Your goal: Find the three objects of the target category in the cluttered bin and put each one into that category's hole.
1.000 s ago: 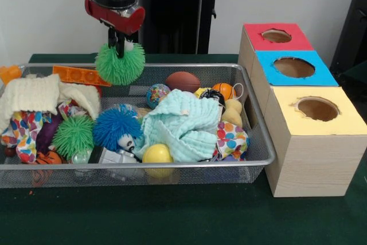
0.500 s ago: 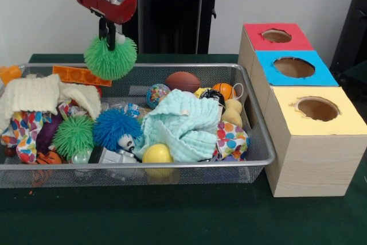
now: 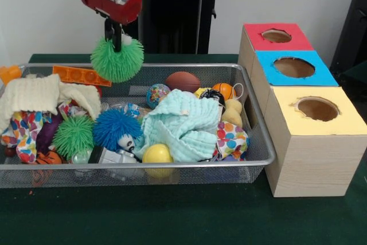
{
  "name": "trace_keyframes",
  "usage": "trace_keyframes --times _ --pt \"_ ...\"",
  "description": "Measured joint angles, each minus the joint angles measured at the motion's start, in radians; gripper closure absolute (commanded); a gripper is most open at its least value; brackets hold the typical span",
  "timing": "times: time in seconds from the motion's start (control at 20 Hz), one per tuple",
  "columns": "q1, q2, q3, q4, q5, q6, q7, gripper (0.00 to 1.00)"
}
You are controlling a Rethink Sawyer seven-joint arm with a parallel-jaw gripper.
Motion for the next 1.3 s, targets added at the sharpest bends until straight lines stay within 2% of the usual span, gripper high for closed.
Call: trace_keyframes --times 0.45,0.9,0.95,1.3 --pt "0.109 0.031 -0.004 -0.097 0.084 0.040 0.003 1.00" --pt "0.242 0.118 -0.039 -0.262 0.164 0.160 0.010 1.00" --pt "0.257 0.130 -0.043 -0.287 0.173 0.175 0.011 0.00" --pt "0.283 0.154 -0.060 -0.342 0.211 0.190 0.013 0.00"
